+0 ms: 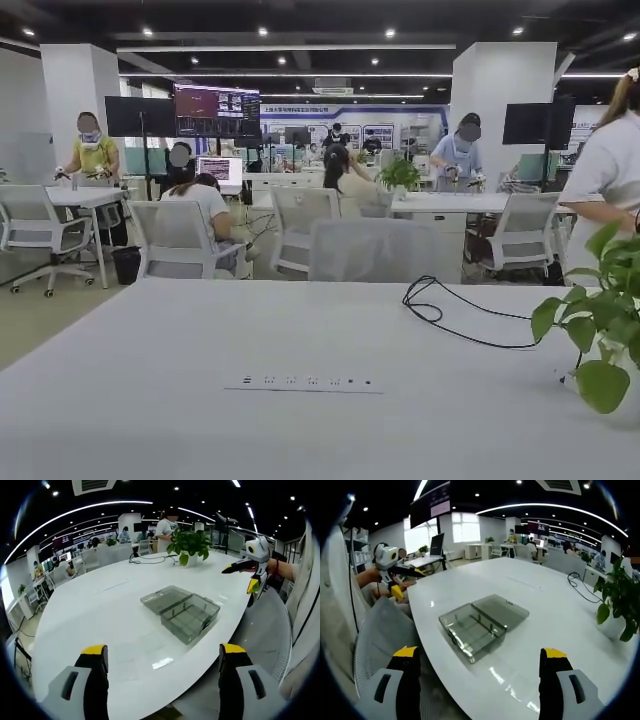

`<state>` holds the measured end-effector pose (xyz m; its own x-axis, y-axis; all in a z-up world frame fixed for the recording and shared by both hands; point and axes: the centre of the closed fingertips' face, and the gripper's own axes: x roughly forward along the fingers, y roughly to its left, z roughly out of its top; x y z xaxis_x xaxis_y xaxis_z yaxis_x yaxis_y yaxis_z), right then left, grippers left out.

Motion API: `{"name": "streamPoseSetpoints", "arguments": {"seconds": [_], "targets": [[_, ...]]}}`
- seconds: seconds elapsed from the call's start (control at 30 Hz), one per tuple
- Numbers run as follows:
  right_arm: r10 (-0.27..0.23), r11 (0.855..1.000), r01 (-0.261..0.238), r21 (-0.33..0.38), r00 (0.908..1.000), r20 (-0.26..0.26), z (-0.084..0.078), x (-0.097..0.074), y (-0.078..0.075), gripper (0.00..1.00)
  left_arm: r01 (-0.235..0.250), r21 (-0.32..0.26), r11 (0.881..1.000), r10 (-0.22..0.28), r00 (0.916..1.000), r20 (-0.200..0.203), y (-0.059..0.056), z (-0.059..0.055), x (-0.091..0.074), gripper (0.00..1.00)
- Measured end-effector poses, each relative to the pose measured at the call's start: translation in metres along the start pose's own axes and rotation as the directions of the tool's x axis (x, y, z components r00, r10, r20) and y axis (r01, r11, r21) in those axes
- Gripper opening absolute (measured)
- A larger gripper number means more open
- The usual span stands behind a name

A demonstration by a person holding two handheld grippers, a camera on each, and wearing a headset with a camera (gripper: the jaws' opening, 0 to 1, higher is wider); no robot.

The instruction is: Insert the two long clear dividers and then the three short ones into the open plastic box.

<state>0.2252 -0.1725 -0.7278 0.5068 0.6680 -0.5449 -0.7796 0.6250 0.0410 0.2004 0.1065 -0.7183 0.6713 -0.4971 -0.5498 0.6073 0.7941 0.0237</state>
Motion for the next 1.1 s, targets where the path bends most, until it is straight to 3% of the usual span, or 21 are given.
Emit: {"name": "streamPoseSetpoints", "arguments": {"seconds": [0.37, 0.77, 0.9, 1.1], "targets": [[0.033, 0.999, -0.033, -0.005, 0.9995, 0.002, 0.006, 0.002, 0.008, 0.99, -0.045, -0.009, 0.999, 0.045, 0.999, -0.005, 0.015, 0.001, 0.0, 0.82], [0.06, 0.998, -0.059, -0.012, 0.9975, 0.037, 0.024, 0.007, 0.015, 0.95, -0.086, -0.022, 0.996, 0.083, 0.9913, -0.102, 0.036, -0.017, 0.013, 0.73], [0.069, 0.998, -0.068, -0.014, 0.9962, 0.054, 0.032, 0.01, 0.018, 0.93, -0.115, -0.032, 0.993, 0.109, 0.9817, -0.157, 0.047, -0.028, 0.017, 0.67], [0.079, 0.997, -0.079, -0.008, 0.9951, 0.059, 0.037, 0.016, 0.02, 0.92, -0.127, -0.047, 0.991, 0.116, 0.9742, -0.194, 0.059, -0.036, 0.027, 0.62]]}}
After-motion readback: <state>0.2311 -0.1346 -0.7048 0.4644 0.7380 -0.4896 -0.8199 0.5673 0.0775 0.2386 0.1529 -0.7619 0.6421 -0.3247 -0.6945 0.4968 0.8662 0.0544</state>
